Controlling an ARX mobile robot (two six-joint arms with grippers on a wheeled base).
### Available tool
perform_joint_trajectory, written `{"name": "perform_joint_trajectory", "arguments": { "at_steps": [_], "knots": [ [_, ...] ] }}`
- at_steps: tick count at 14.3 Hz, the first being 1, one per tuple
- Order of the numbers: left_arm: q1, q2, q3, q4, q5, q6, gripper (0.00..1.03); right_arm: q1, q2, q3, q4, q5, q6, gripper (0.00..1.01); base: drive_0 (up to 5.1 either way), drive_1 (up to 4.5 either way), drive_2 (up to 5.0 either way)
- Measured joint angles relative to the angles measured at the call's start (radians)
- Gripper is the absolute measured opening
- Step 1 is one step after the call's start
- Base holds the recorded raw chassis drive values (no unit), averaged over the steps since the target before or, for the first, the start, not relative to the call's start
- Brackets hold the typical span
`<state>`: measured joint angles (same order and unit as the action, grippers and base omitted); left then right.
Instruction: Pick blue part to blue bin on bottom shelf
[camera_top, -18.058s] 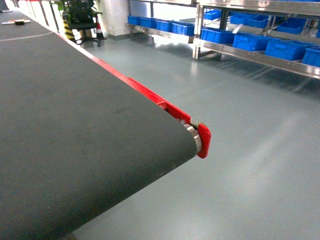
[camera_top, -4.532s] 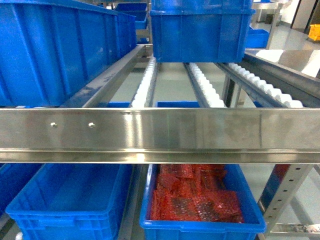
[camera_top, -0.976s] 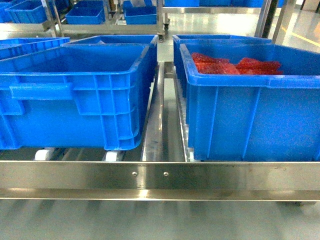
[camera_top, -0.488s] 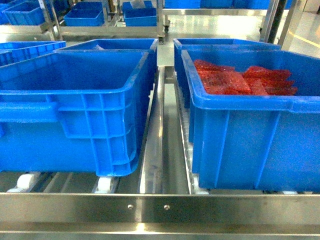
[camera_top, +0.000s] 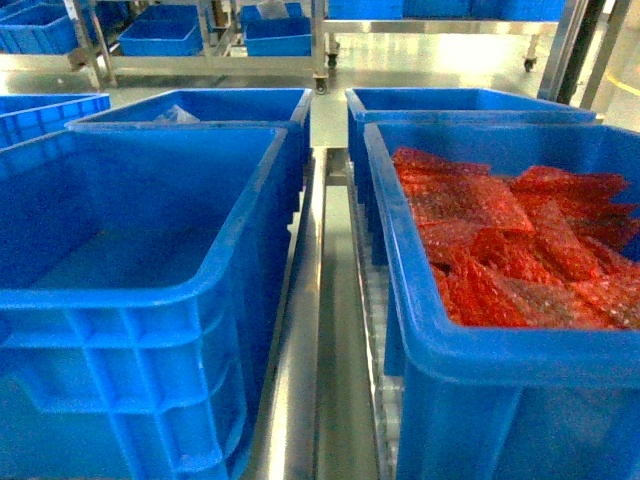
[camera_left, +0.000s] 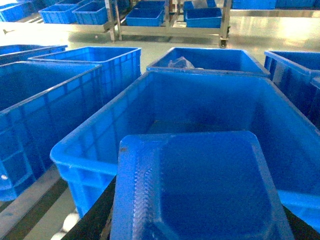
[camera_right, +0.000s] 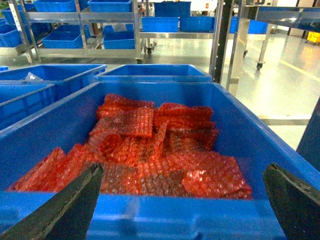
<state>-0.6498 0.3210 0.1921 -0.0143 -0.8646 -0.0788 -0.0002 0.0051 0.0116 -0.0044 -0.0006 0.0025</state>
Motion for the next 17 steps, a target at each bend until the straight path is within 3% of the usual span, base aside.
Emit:
{"name": "perform_joint_trajectory", "arguments": {
  "at_steps": [17],
  "knots": [
    [0.000,0.003,0.000,0.000,0.000,0.000,0.43,0.000,0.000,0.000,-0.001,0.000,0.000,0.98,0.0,0.24,-0.2]
  ]
}}
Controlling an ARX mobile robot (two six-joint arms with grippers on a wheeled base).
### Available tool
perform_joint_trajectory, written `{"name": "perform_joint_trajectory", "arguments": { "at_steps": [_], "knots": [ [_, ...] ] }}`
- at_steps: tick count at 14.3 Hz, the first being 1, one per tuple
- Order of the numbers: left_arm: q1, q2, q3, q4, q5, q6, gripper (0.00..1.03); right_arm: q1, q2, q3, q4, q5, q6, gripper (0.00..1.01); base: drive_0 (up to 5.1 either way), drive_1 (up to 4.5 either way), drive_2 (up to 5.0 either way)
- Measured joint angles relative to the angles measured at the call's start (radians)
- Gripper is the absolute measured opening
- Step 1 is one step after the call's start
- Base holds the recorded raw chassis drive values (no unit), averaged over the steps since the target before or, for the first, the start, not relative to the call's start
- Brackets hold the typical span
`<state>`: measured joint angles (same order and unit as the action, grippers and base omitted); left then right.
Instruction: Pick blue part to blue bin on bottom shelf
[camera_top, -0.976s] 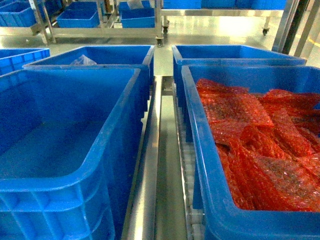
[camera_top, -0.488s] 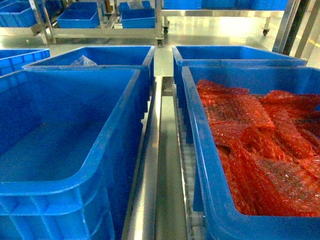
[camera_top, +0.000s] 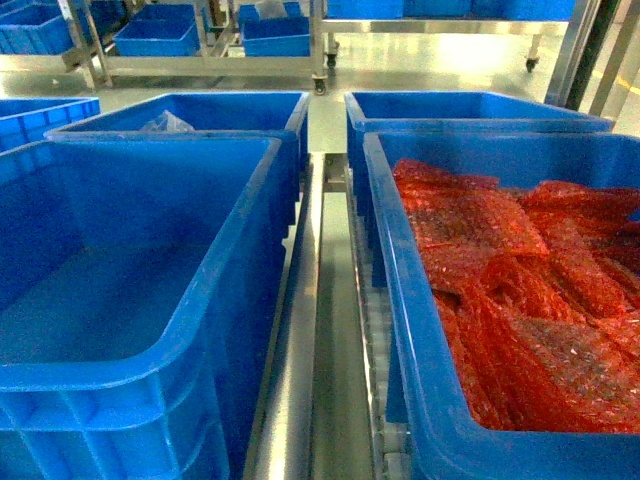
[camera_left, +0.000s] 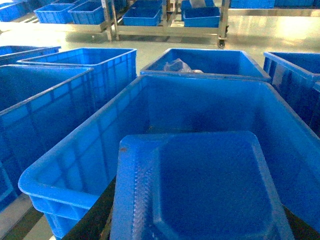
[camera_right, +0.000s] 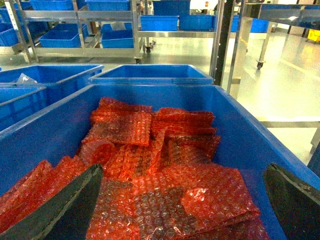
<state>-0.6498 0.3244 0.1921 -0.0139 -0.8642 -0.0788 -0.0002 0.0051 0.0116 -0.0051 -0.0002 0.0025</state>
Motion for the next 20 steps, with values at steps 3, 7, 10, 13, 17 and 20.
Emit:
{"name": "perform_joint_trajectory", "arguments": {
  "at_steps": [3,7,10,13,17,20],
  "knots": [
    [0.000,0.000,0.000,0.000,0.000,0.000,0.43,0.000,0.000,0.000,0.000,0.000,0.000,0.98,0.0,0.00,0.0],
    [0.000,0.000,0.000,0.000,0.000,0.000,0.43,0.000,0.000,0.000,0.000,0.000,0.000,0.98,0.0,0.00,0.0],
    [0.000,0.000,0.000,0.000,0.000,0.000,0.43,0.000,0.000,0.000,0.000,0.000,0.000,0.98,0.0,0.00,0.0],
    [0.000,0.000,0.000,0.000,0.000,0.000,0.43,0.000,0.000,0.000,0.000,0.000,0.000,0.98,0.0,0.00,0.0],
    [0.000,0.000,0.000,0.000,0.000,0.000,0.43,0.000,0.000,0.000,0.000,0.000,0.000,0.98,0.0,0.00,0.0],
    [0.000,0.000,0.000,0.000,0.000,0.000,0.43,0.000,0.000,0.000,0.000,0.000,0.000,0.98,0.0,0.00,0.0]
  ]
}}
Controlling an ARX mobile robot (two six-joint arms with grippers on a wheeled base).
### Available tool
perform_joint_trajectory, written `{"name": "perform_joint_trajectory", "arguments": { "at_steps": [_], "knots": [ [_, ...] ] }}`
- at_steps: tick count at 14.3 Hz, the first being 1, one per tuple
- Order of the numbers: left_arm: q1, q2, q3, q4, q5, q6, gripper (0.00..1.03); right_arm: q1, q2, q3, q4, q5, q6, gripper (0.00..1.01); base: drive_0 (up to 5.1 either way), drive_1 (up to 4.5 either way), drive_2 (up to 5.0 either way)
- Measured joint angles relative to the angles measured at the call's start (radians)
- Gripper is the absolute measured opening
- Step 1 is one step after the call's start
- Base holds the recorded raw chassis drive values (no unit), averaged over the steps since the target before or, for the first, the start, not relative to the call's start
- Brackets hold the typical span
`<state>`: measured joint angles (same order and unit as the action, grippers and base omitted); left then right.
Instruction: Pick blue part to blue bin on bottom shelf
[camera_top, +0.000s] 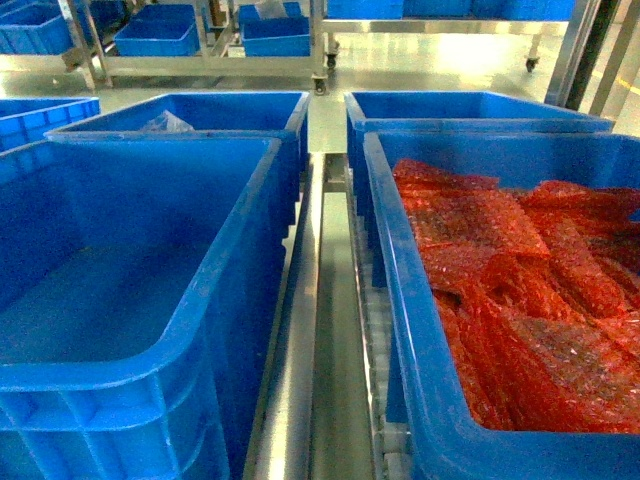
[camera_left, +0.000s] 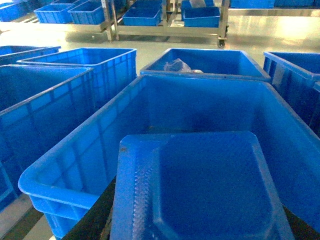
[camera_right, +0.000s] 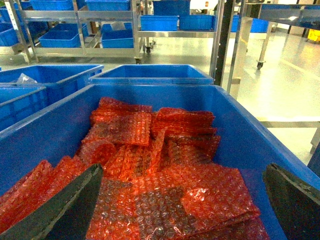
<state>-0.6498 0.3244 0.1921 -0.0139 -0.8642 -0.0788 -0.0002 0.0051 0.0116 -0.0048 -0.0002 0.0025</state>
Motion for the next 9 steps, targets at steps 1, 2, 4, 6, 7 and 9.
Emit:
{"name": "perform_joint_trajectory", "arguments": {
  "at_steps": [1,2,4,6,7,9],
  "knots": [
    [0.000,0.000,0.000,0.000,0.000,0.000,0.43,0.000,0.000,0.000,0.000,0.000,0.000,0.98,0.0,0.00,0.0],
    [0.000,0.000,0.000,0.000,0.000,0.000,0.43,0.000,0.000,0.000,0.000,0.000,0.000,0.98,0.0,0.00,0.0],
    [0.171,0.412,0.037,0.503,0.133,0.034,0.43,0.000,0.000,0.000,0.000,0.000,0.000,0.98,0.0,0.00,0.0],
    [0.227,0.707,0.120,0.702,0.204,0.038,0.60,0.000,0.000,0.000,0.000,0.000,0.000,0.98,0.0,0.00,0.0],
    [0.226,0.736,0.112,0.691,0.206,0.042,0.74,0.000,0.000,0.000,0.000,0.000,0.000,0.98,0.0,0.00,0.0],
    [0.225,0.725,0.111,0.702,0.205,0.043,1.00,0.000,0.000,0.000,0.000,0.000,0.000,0.98,0.0,0.00,0.0]
  ]
}}
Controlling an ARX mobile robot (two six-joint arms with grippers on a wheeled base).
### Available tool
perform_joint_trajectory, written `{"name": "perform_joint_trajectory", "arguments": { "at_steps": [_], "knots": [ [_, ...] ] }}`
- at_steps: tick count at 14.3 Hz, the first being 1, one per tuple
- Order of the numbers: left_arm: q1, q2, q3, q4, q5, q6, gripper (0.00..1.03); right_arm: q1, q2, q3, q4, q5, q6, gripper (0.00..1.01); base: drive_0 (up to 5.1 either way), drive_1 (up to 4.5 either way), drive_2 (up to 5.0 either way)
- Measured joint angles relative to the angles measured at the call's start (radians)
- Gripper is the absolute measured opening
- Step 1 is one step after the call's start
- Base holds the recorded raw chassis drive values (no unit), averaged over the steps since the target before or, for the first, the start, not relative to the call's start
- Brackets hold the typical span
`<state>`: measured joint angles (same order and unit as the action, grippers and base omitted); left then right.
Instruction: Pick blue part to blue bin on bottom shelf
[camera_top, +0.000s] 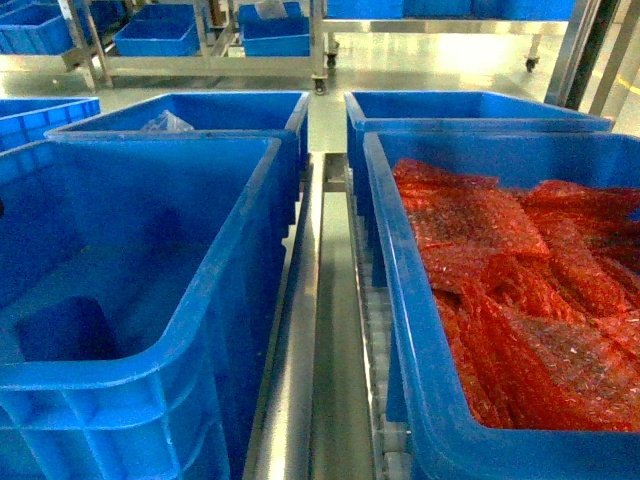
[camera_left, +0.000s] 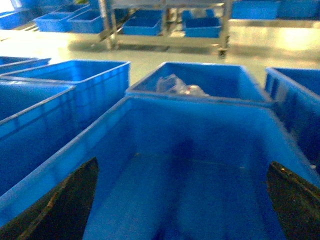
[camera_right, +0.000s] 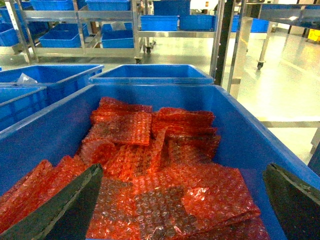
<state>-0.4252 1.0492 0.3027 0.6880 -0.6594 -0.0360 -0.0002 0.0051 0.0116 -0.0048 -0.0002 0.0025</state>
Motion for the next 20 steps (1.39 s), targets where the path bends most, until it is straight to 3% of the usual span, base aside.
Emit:
{"name": "perform_joint_trajectory", "arguments": {
  "at_steps": [1,3,5,8,10,11,12,20],
  "knots": [
    [0.056,-0.034,-0.037,0.054,0.171,0.018,0.88,0.000,0.000,0.000,0.000,0.000,0.000,0.98,0.0,0.00,0.0],
    [0.158,-0.167,-0.135,0.014,0.378,0.018,0.58,0.000,0.000,0.000,0.000,0.000,0.000,0.98,0.0,0.00,0.0],
    [0.203,-0.240,-0.174,-0.021,0.434,0.019,0.39,0.000,0.000,0.000,0.000,0.000,0.000,0.98,0.0,0.00,0.0],
    [0.276,-0.373,-0.225,-0.099,0.505,0.018,0.01,0.000,0.000,0.000,0.000,0.000,0.000,0.98,0.0,0.00,0.0],
    [0.304,-0.440,-0.246,-0.148,0.536,0.019,0.02,0.000,0.000,0.000,0.000,0.000,0.000,0.98,0.0,0.00,0.0],
    [0.339,-0.502,-0.257,-0.196,0.578,0.019,0.02,0.000,0.000,0.000,0.000,0.000,0.000,0.98,0.0,0.00,0.0],
    [0.420,-0.522,-0.291,-0.161,0.650,0.019,0.02,0.000,0.000,0.000,0.000,0.000,0.000,0.98,0.0,0.00,0.0],
    [0.424,-0.777,-0.292,-0.415,0.659,0.019,0.02,0.000,0.000,0.000,0.000,0.000,0.000,0.98,0.0,0.00,0.0]
  ]
}}
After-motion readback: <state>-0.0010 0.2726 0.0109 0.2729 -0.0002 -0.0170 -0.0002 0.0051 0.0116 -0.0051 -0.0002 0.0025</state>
